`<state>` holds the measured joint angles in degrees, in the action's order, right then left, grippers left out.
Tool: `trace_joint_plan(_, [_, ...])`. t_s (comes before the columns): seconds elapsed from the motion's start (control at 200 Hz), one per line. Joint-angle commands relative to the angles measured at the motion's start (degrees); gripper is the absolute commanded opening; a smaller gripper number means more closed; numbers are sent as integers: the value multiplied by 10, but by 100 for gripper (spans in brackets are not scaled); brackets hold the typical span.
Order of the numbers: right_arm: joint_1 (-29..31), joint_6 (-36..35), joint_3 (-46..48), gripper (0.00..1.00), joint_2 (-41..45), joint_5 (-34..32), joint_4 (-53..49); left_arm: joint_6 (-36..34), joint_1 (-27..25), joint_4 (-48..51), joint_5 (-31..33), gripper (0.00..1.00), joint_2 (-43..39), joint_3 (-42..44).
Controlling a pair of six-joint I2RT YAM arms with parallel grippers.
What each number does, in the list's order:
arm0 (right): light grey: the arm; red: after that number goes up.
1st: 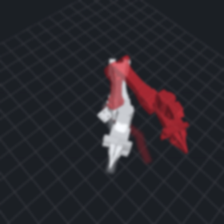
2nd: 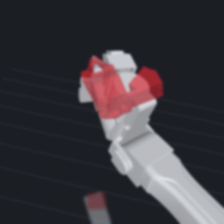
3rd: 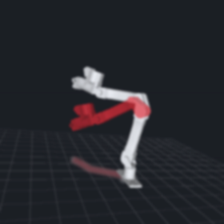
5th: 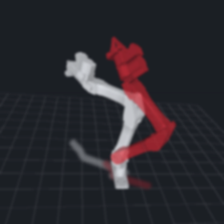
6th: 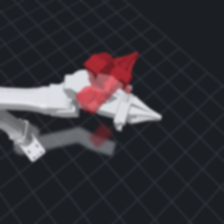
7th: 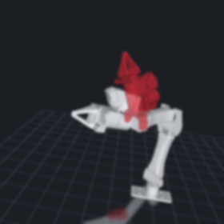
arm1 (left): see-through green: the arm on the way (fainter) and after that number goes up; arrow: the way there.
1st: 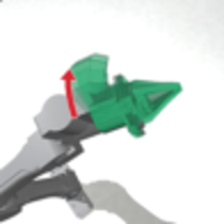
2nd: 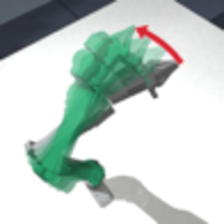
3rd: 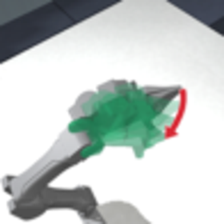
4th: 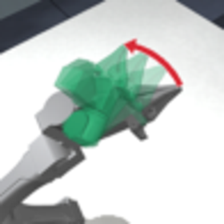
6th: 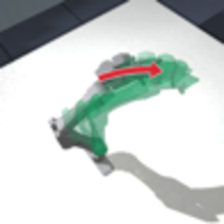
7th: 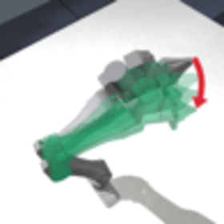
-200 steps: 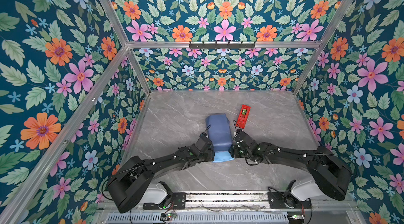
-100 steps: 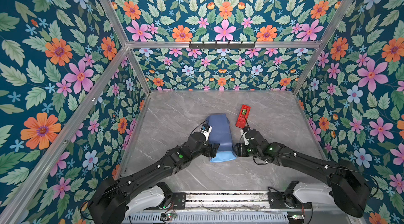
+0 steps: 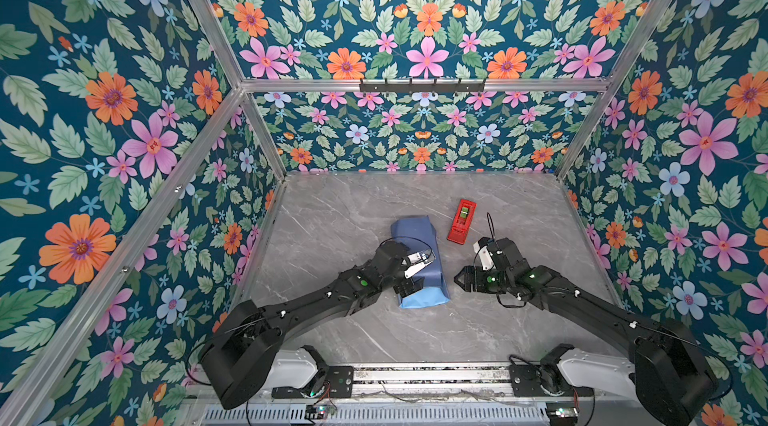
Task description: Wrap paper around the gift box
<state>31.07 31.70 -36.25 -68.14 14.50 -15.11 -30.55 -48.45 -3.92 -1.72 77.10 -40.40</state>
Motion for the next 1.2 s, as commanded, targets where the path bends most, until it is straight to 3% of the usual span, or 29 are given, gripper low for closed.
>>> trace_joint_plan(0.0, [0, -6, 4, 82, 2, -4, -4, -72, 2, -6, -8, 91, 24, -12])
trace_joint_plan(0.355, [0, 14, 15, 83, -4, 0, 13, -108, 12, 20, -7, 79, 91, -39])
trace_joint_plan(0.65, [1, 35, 18, 82, -40, 29, 76, -116, 13, 17, 10, 75, 105, -27])
trace_joint_plan(0.895, [7, 42, 19, 67, -87, -32, 125, -119, 13, 16, 14, 74, 112, -25])
trace_joint_plan(1.195, [43, 50, 4, 54, -155, -41, 179, -120, 13, 16, 13, 74, 113, -23])
